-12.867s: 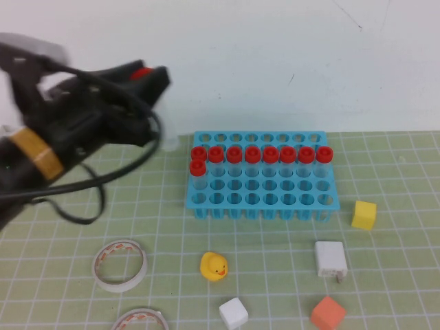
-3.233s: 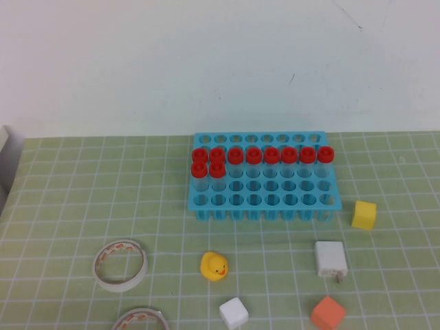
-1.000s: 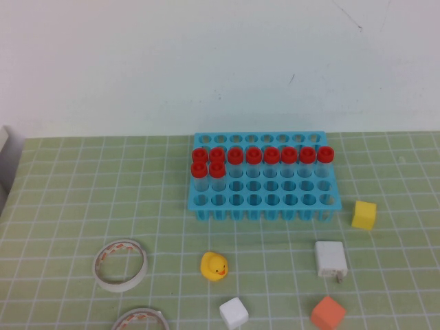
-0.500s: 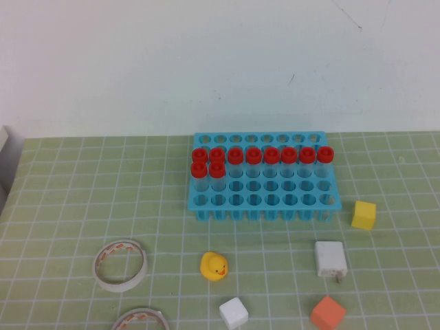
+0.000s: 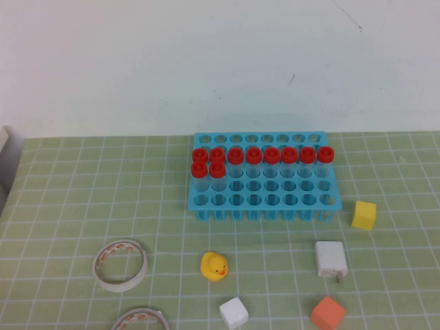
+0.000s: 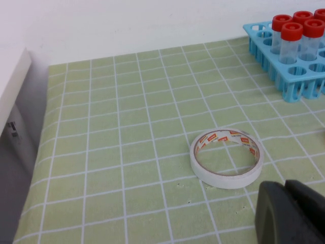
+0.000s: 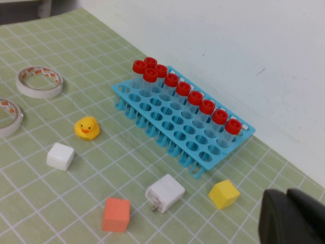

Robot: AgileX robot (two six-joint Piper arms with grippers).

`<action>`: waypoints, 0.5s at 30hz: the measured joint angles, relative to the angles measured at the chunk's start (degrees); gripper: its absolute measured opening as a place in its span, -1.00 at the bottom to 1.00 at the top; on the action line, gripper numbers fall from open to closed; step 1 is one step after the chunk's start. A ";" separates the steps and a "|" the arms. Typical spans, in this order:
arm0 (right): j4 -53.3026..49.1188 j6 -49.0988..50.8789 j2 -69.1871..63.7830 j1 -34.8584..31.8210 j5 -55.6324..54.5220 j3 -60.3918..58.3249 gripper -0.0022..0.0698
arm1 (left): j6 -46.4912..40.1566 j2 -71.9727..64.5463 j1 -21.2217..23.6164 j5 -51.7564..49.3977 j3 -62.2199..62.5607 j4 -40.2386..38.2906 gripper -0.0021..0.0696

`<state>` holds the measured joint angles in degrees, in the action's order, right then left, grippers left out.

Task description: Place the test tubes

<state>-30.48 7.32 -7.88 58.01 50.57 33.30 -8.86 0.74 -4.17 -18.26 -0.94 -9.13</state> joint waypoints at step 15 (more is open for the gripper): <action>0.00 0.00 0.00 0.00 0.00 0.00 -0.94 | 5.30 0.00 0.00 -0.22 0.00 0.37 -0.94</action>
<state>-30.48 7.32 -7.88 58.01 50.57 33.30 -3.57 0.74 -4.17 -18.48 -0.94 -8.76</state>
